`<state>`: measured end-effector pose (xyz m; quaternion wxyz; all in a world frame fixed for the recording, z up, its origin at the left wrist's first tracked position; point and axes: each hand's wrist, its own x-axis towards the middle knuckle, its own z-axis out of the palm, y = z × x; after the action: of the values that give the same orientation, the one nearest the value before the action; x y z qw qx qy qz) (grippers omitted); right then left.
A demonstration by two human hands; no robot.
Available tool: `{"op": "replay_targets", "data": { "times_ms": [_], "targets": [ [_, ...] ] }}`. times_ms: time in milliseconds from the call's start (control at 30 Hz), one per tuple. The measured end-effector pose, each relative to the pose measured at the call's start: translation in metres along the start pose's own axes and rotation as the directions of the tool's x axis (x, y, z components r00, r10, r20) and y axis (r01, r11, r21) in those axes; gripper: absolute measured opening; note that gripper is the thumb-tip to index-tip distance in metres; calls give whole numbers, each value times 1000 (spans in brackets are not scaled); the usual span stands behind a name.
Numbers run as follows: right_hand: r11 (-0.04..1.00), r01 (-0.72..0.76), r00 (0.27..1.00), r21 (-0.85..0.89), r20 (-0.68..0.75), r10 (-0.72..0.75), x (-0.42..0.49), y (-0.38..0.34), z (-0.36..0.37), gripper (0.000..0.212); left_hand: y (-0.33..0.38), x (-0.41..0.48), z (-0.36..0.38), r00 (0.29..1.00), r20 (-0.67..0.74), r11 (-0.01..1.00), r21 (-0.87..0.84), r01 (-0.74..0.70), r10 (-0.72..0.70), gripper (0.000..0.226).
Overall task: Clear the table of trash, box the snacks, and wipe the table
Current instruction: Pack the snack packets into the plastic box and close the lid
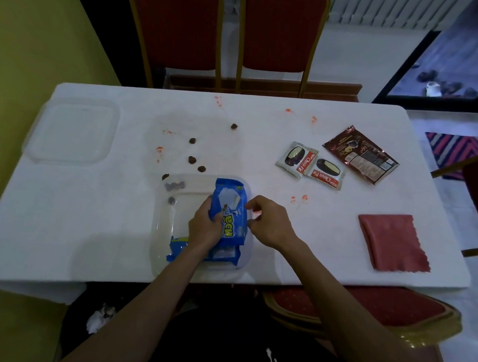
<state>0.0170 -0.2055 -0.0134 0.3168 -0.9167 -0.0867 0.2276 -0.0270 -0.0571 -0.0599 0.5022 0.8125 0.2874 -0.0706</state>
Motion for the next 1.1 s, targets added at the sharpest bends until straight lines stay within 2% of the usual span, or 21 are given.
{"op": "replay_targets", "data": {
  "times_ms": [167,300,400,500,600,733,900,1100],
  "targets": [
    [1000,-5,1000,0,-3,5,0,1,1,33,-5,-1,5,985,-165,998,40,-44,50,47],
    [1000,3,1000,-1,-2,-3,2,3,0,34,-6,-3,13,968,-244,997,50,-53,64,49],
    [1000,14,1000,-3,-1,-14,3,4,1,32,0,-5,15,976,-219,999,38,-5,13,63],
    [1000,21,1000,-6,-6,-21,5,4,3,30,-3,-8,18,981,-151,974,208,-85,118,73],
    [1000,22,1000,-6,-13,-22,7,4,5,28,-3,-17,26,985,-90,958,262,-117,145,73],
    [1000,29,1000,-3,-5,-29,8,4,5,28,-1,-21,34,985,-83,962,242,-127,151,64],
    [999,51,999,-4,-1,-51,6,5,2,27,-3,-19,35,988,-57,968,219,-126,141,64],
    [998,59,998,22,-36,-58,7,10,-10,24,7,-20,23,988,-111,983,156,-94,112,67]
  ]
}}
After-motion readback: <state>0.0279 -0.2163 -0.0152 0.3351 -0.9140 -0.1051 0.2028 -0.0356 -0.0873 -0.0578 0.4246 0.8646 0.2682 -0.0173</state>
